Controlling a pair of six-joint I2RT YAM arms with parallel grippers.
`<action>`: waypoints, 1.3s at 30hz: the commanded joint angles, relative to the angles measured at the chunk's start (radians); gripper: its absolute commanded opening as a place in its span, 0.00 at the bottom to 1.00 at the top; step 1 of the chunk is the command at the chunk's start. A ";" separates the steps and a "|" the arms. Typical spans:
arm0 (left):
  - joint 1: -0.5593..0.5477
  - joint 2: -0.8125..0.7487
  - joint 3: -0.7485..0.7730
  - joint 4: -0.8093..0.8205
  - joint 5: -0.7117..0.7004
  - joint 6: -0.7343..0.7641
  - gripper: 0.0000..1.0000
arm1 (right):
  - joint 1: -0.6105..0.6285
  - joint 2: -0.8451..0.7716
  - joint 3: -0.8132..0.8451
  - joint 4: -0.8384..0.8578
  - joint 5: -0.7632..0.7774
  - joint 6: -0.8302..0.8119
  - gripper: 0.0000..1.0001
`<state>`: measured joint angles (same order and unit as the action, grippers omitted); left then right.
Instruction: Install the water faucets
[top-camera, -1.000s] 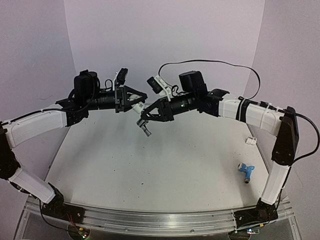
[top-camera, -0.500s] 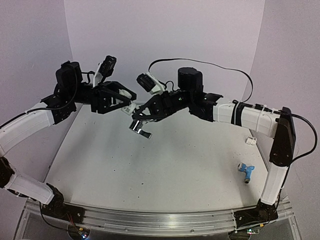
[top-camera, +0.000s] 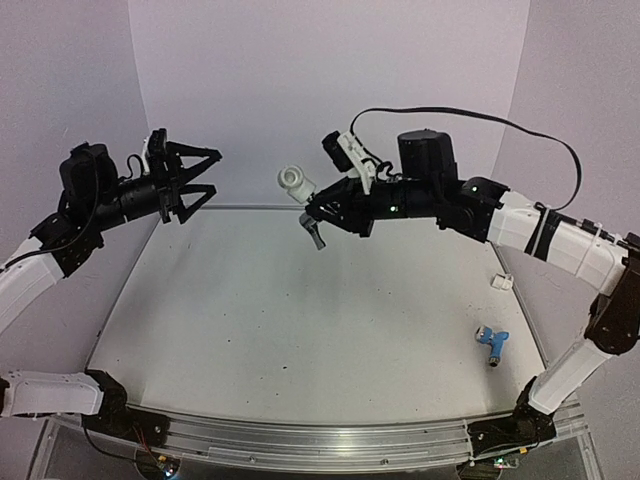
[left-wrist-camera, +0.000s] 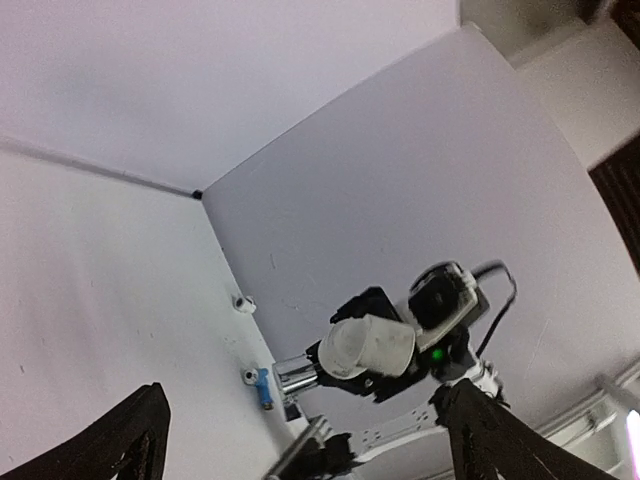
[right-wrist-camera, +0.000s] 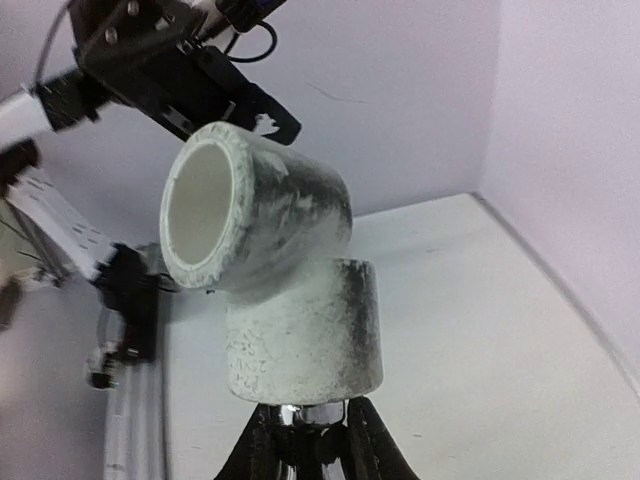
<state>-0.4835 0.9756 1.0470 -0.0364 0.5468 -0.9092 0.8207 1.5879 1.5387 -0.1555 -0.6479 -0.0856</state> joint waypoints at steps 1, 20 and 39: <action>0.001 0.131 0.001 0.002 -0.039 -0.431 1.00 | 0.082 -0.010 -0.052 0.065 0.516 -0.355 0.00; -0.156 0.389 0.083 0.204 0.034 -0.360 0.73 | 0.167 0.127 0.090 0.067 0.579 -0.378 0.00; -0.039 0.387 0.214 0.216 0.805 0.796 0.02 | -0.015 0.161 0.183 0.378 -0.844 0.713 0.00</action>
<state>-0.5827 1.3418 1.1728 0.1745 1.1282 -0.2592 0.8112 1.8187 1.6608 -0.0105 -1.2003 0.3683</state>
